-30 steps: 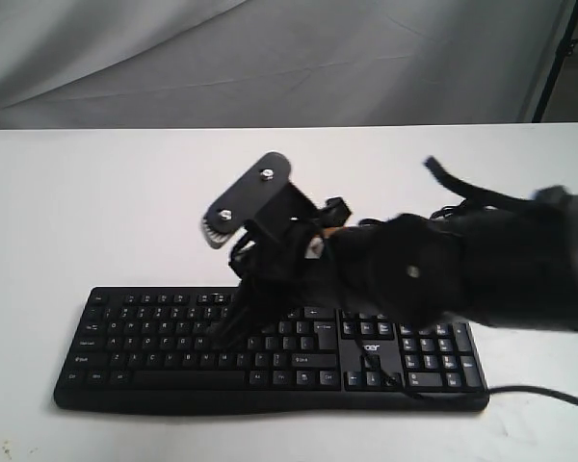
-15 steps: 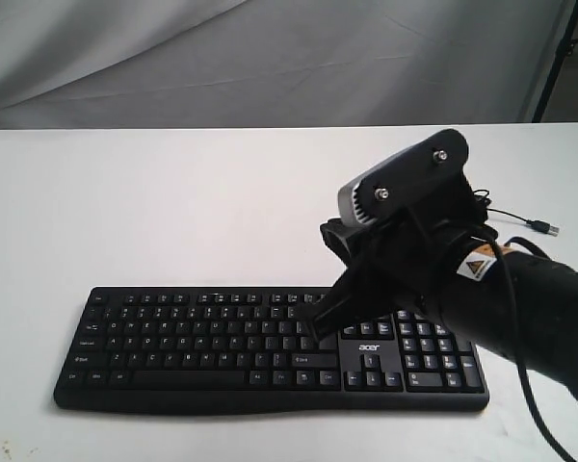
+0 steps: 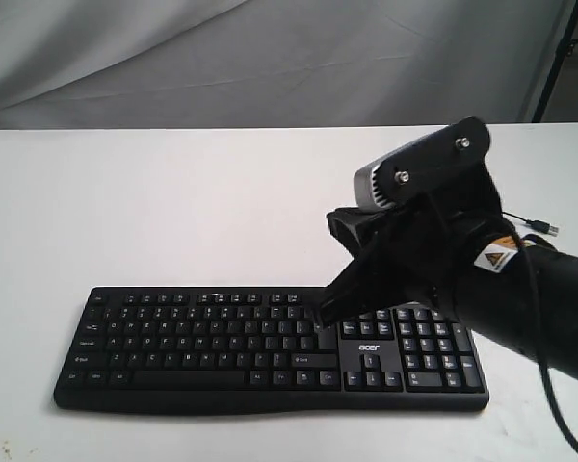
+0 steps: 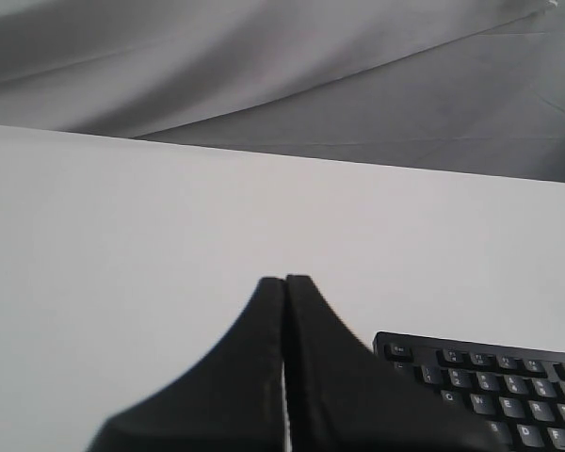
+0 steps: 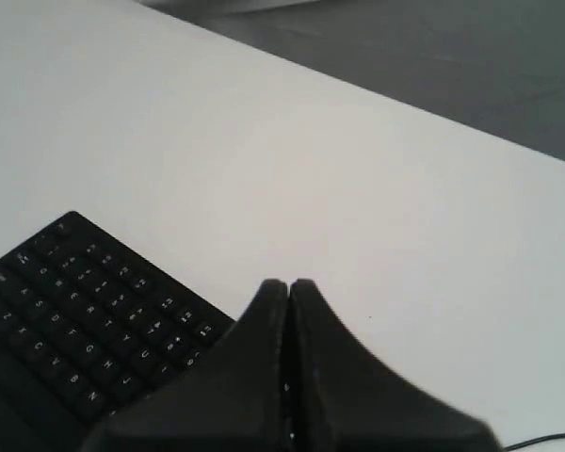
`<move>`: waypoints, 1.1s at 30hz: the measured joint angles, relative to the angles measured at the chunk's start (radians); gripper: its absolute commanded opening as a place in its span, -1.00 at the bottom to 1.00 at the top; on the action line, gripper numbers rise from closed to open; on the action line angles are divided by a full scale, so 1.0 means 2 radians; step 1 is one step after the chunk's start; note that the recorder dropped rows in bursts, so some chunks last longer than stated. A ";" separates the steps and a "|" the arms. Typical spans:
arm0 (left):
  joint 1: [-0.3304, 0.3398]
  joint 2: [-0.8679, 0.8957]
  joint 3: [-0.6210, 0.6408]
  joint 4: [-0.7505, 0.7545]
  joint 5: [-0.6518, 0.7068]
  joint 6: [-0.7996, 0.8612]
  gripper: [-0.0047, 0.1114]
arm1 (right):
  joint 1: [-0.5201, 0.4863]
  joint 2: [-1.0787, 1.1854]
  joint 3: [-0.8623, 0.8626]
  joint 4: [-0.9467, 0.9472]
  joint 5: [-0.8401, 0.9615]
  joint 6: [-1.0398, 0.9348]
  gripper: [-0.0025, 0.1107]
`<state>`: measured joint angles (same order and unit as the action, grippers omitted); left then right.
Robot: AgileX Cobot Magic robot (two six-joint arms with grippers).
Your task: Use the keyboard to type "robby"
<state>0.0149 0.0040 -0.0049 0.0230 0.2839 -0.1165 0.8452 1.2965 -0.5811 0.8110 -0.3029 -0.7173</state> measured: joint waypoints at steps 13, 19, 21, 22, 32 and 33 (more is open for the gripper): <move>0.000 0.000 0.000 0.000 0.000 0.000 -0.92 | -0.197 -0.228 0.067 0.005 0.045 0.000 -0.96; 0.000 0.000 0.000 0.000 0.000 0.000 -0.92 | -0.353 -0.324 0.067 0.003 0.161 0.000 -0.96; 0.000 0.000 0.000 0.000 0.000 0.000 -0.92 | -0.407 -0.350 0.068 0.000 0.204 0.000 -0.96; 0.000 0.000 0.000 0.000 0.000 0.000 -0.92 | -0.431 -0.363 0.068 -0.002 0.224 0.000 -0.96; 0.000 0.000 0.000 0.000 0.000 0.000 -0.92 | -0.505 -0.404 0.068 -0.008 0.264 0.000 -0.96; 0.000 0.000 0.000 0.000 0.000 0.000 -0.92 | -0.505 -0.404 0.068 -0.008 0.264 0.000 -0.96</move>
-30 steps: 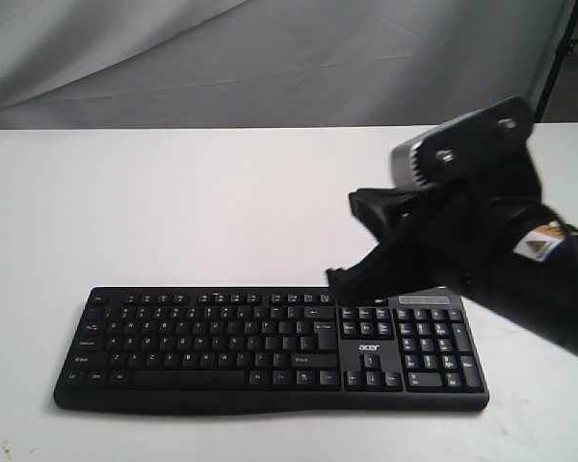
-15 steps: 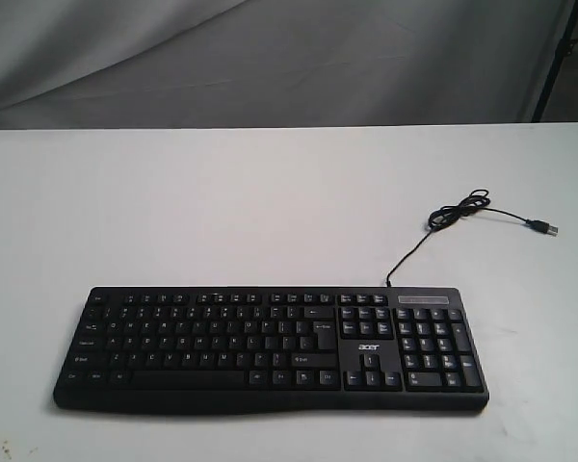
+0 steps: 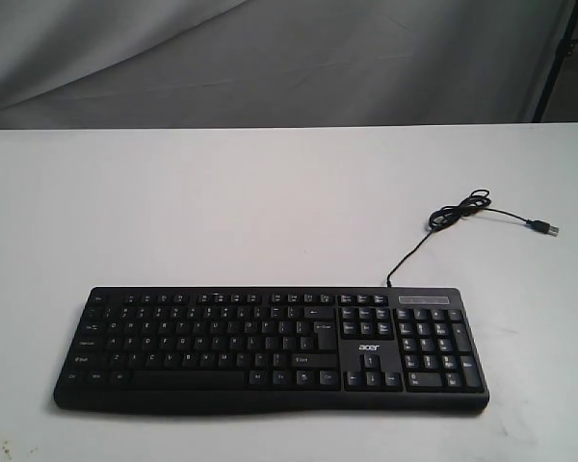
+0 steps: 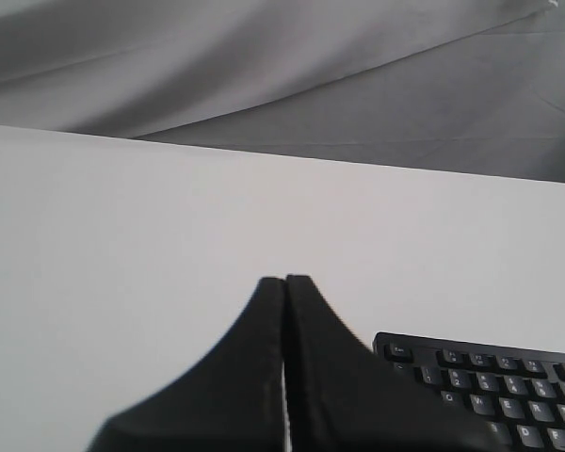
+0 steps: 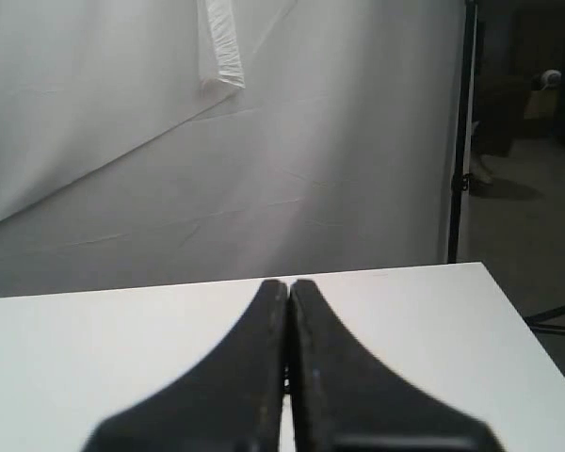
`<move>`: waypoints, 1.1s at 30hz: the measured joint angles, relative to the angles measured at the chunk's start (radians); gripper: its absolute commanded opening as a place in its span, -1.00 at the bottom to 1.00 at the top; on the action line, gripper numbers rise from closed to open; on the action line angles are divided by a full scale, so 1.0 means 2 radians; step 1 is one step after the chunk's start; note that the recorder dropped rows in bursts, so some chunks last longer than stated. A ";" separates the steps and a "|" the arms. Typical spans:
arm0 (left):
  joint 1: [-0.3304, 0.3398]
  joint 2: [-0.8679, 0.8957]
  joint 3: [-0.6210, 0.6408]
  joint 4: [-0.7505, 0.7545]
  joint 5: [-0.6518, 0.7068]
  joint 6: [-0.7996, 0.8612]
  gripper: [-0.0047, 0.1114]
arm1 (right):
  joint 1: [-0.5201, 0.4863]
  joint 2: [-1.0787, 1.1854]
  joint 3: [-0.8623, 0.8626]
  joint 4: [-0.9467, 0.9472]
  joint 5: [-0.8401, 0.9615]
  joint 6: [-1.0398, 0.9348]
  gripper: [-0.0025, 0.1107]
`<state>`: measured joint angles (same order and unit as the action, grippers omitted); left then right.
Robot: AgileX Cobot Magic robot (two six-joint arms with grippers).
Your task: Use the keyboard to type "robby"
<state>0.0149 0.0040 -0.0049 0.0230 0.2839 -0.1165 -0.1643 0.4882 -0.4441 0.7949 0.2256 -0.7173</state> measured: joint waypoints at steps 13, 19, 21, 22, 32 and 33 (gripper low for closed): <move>0.000 0.000 0.000 0.000 0.000 0.000 -0.92 | 0.000 0.000 0.000 -0.004 0.000 0.000 -0.96; 0.000 0.000 0.000 0.000 0.000 0.000 -0.92 | 0.000 -0.001 0.017 -0.106 -0.009 0.081 -0.96; 0.000 0.000 0.000 0.000 0.000 0.000 -0.92 | 0.000 -0.006 0.043 -0.179 -0.032 0.179 -0.96; 0.000 0.000 0.000 0.000 0.000 0.000 -0.92 | 0.000 -0.011 0.056 -0.209 -0.046 0.220 -0.96; 0.000 0.000 0.000 0.000 0.000 0.000 -0.92 | 0.000 -0.106 0.201 -0.384 -0.131 0.364 -0.96; 0.000 0.000 0.000 0.000 0.000 0.000 -0.92 | 0.000 -0.115 0.207 -0.386 -0.130 0.364 -0.96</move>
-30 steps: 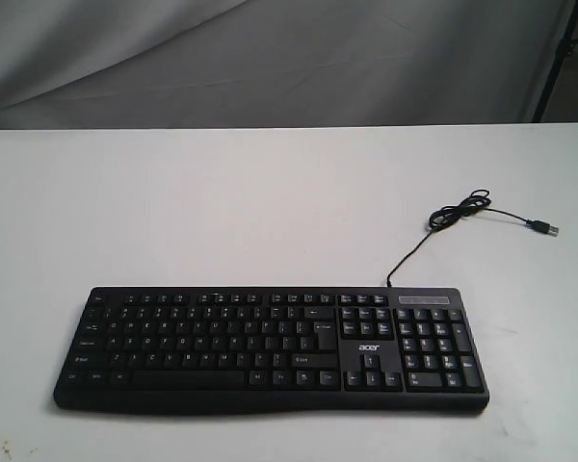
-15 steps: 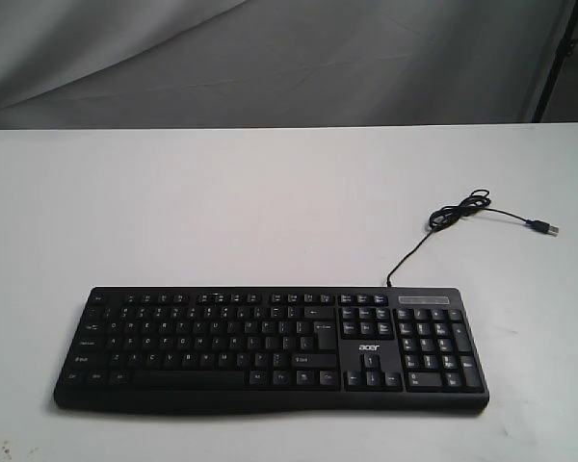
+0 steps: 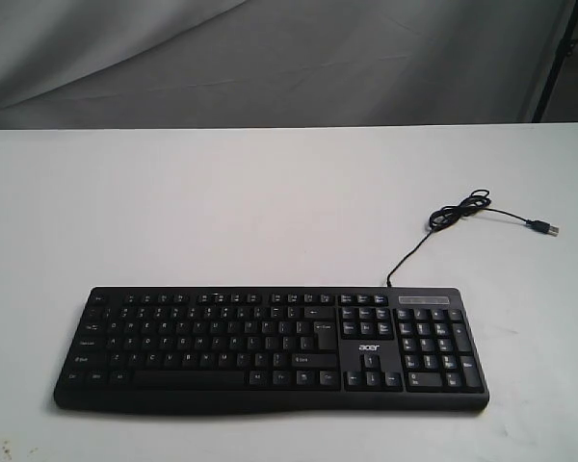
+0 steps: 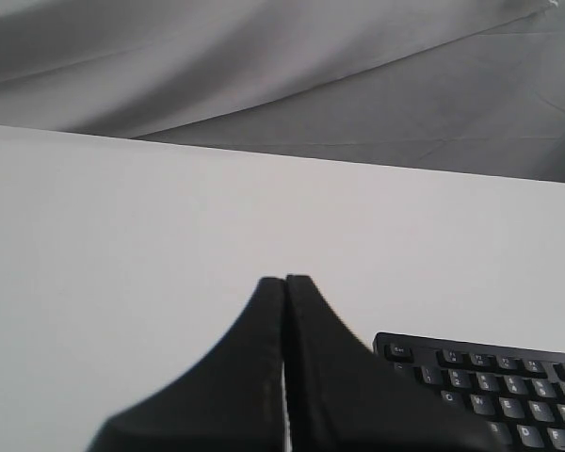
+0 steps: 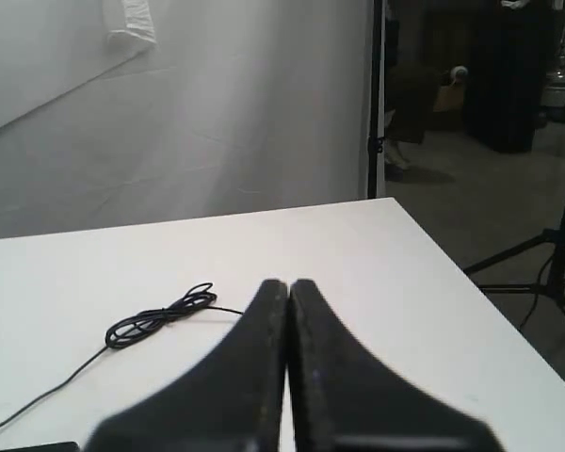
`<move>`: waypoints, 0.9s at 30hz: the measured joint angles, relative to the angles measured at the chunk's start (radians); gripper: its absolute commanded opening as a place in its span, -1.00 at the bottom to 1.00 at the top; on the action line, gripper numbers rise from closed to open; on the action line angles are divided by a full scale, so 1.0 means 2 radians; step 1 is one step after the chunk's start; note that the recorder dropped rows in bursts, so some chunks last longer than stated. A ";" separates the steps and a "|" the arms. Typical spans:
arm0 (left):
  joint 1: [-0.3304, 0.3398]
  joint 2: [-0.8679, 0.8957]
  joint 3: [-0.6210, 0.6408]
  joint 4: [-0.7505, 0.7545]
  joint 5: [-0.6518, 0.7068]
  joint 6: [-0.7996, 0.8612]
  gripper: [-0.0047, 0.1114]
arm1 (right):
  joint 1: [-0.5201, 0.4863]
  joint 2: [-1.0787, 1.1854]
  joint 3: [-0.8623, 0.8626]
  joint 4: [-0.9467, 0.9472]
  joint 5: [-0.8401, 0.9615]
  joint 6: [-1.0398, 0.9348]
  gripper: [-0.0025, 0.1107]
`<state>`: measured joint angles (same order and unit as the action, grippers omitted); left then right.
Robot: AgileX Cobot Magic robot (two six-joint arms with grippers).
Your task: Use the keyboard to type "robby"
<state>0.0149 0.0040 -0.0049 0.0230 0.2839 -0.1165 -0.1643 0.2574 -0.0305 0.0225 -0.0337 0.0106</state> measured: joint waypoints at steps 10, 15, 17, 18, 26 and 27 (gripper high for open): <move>0.000 0.000 0.000 0.000 0.000 0.000 -0.92 | 0.000 -0.068 0.014 -0.008 0.062 -0.011 -0.96; 0.000 0.000 0.000 0.000 0.000 0.000 -0.92 | 0.000 -0.072 0.014 -0.009 0.106 -0.012 -0.96; 0.000 0.000 0.000 0.000 0.000 0.000 -0.92 | 0.000 -0.073 0.014 -0.009 0.127 -0.012 -0.96; 0.000 0.000 0.000 0.000 0.000 0.000 -0.92 | 0.000 -0.073 0.014 -0.009 0.137 -0.012 -0.96; 0.000 0.000 0.000 0.000 0.000 0.000 -0.92 | 0.000 -0.073 0.014 -0.009 0.151 -0.014 -0.96; 0.000 0.000 0.000 0.000 0.000 0.000 -0.92 | 0.000 -0.073 0.014 -0.009 0.151 -0.014 -0.96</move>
